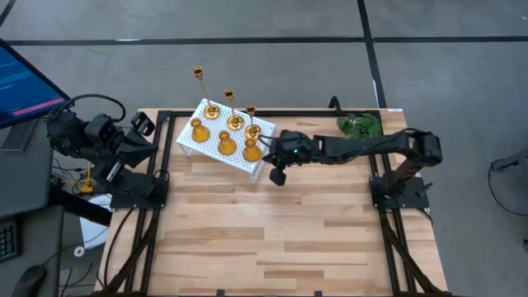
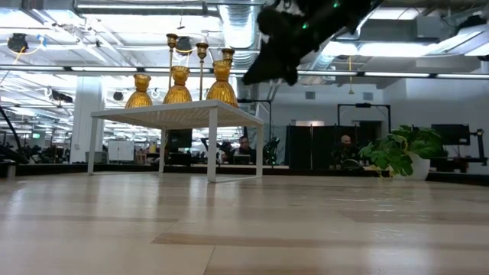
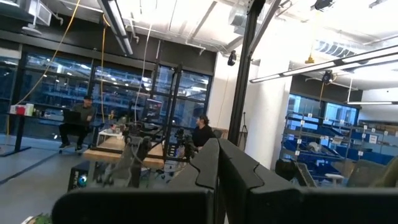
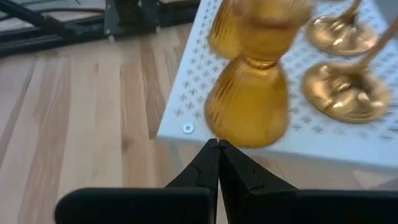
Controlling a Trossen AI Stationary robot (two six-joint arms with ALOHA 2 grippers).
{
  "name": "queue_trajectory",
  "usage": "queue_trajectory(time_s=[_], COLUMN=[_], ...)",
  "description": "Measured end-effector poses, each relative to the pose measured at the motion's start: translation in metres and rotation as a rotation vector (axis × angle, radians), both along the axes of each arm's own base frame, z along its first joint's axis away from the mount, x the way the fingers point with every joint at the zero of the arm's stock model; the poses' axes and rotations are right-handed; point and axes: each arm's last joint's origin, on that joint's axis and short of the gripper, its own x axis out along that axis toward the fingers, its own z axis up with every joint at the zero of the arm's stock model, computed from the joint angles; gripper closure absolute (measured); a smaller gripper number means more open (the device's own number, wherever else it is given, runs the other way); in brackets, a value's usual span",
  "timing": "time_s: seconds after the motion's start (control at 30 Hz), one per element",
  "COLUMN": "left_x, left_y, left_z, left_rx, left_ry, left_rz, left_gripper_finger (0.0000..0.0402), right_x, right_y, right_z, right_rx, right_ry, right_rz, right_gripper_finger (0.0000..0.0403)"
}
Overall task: Pick & Place candle stick holders
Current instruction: Put the brown glass candle holder on the shelf aligned with the other brown glass candle holder
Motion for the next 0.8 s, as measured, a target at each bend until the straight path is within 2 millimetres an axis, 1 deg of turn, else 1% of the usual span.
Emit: queue_trajectory(time_s=[0.17, 0.23, 0.37, 0.67, 0.8], left_x=[0.0, 0.0, 0.0, 0.0, 0.0], left_y=[0.0, 0.0, 0.0, 0.001, 0.001], left_z=[0.0, 0.0, 0.0, 0.0, 0.0], left_rx=[-0.001, -0.005, -0.008, -0.011, -0.011], left_ry=[0.0, 0.003, 0.003, 0.005, 0.005], left_rz=[0.001, 0.009, 0.011, 0.019, 0.019], left_gripper_finger=[0.0394, 0.0394, 0.0394, 0.0394, 0.0394], right_x=[0.017, 0.02, 0.024, 0.022, 0.022], right_y=[-0.002, -0.002, -0.004, -0.02, -0.021], right_z=[-0.018, -0.025, -0.02, -0.021, -0.02], right_rx=[0.002, 0.004, -0.004, -0.005, -0.005], right_ry=[-0.005, 0.014, -0.023, -0.03, -0.032], right_rz=[0.001, 0.001, 0.001, -0.017, 0.001], right_gripper_finger=[0.0403, 0.0403, 0.0403, 0.0403, 0.0403])
